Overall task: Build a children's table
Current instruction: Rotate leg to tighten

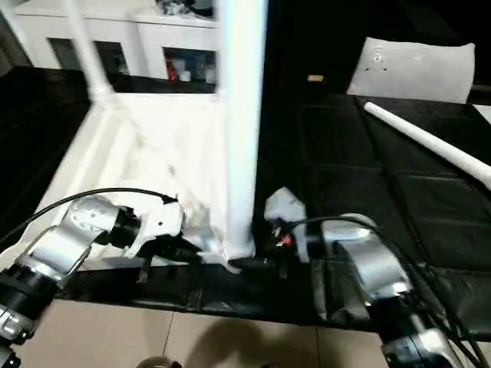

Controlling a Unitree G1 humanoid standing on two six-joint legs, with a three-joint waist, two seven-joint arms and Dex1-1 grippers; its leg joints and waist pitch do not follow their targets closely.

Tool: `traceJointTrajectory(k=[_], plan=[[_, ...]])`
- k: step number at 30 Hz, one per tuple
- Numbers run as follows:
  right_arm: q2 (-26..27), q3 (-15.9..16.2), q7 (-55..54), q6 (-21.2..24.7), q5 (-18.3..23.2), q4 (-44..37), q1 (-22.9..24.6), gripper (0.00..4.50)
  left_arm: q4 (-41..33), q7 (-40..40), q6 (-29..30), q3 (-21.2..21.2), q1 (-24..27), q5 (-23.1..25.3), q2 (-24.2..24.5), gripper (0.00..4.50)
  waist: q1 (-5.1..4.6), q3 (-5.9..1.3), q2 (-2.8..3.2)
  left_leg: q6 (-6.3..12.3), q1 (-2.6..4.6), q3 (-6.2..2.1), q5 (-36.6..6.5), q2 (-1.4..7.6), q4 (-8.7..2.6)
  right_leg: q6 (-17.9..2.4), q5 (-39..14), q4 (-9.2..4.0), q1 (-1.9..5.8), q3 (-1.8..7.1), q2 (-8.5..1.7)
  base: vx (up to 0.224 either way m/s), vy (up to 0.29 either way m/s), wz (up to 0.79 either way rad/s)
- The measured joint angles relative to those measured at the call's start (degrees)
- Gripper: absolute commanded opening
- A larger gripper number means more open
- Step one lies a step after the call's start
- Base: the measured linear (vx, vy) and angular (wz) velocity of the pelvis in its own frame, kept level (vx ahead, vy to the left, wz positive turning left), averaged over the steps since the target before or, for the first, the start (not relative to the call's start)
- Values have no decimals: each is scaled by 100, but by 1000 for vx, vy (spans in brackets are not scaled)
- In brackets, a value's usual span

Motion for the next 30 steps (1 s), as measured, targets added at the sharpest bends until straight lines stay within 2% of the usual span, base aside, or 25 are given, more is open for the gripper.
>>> traceJointTrajectory(k=[5, 6, 10, 12, 15, 17, 21, 25, 27, 30], plan=[[29, 6, 120, -48, 1, 63, -46, 383, 12, -118, -69, -64, -34, 0, -4, 0, 18, 0, 0, 0, 1, 1, 0, 0, 0, 0, 0, 1, 0, 0, 0, 0, 0, 0], [31, 6, 129, -51, 9, 74, -46, 359, 15, -121, -88, -71, -37, 2, -5, 0, 18, 0, 0, 0, 1, 0, 0, 0, 0, 0, 0, 1, 0, 0, 0, 0, 0, 0], [31, 20, 195, -78, 43, 171, -46, 338, 72, -137, -166, -75, -53, 1, -12, 0, 17, -1, -2, 0, 1, 1, 0, 1, 1, 0, 0, 2, 0, 0, 0, 0, 0, 0], [34, 24, 215, -79, 82, 170, -45, 308, 89, -138, -173, -74, -56, -2, -17, 0, 18, -1, -2, 0, 2, 2, 0, 1, 2, 0, 0, 3, 1, 0, 0, 0, 0, 0], [50, 20, 214, -70, 106, 159, -38, 297, 94, -138, -179, -73, -57, -1, -16, 0, 17, -1, -2, 0, 2, 1, 0, 1, 3, 0, 0, 3, 1, 0, 0, 0, 0, 0], [64, 2, 203, -70, 117, 145, -8, 269, 94, -140, -180, -73, -57, -2, -14, 0, 17, -1, -2, 0, 3, 1, 0, 1, 2, 0, 0, 3, 2, 0, 0, 0, 0, 0], [94, -62, 117, 50, 156, 35, 87, 261, 94, -126, -161, -67, -56, -3, -25, 0, 19, -1, 0, 0, 3, 1, 0, 1, 2, 0, 0, 3, 2, 0, 1, 0, 0, 0], [226, -184, -135, 227, 217, -137, 296, 257, 94, -6, 87, -26, -52, -24, -151, 0, 27, -2, 2, -1, 15, 0, 0, 1, 3, 1, -1, 2, 15, 0, 0, 0, 0, 0], [342, -377, -468, 389, 243, -267, 460, 256, 93, 236, 381, 107, 4, -23, -305, 0, 22, -2, 3, -1, 30, 1, 2, 4, 3, 28, -17, 3, 28, 4, -2, 0, 0, 0], [656, -627, -1228, 458, 197, -273, 583, 253, 92, 722, 831, 273, 32, 2, -513, 0, -52, -3, 7, -2, 41, -1, 2, 7, 13, 32, -19, 3, 36, 7, -1, 0, 0, 0]])
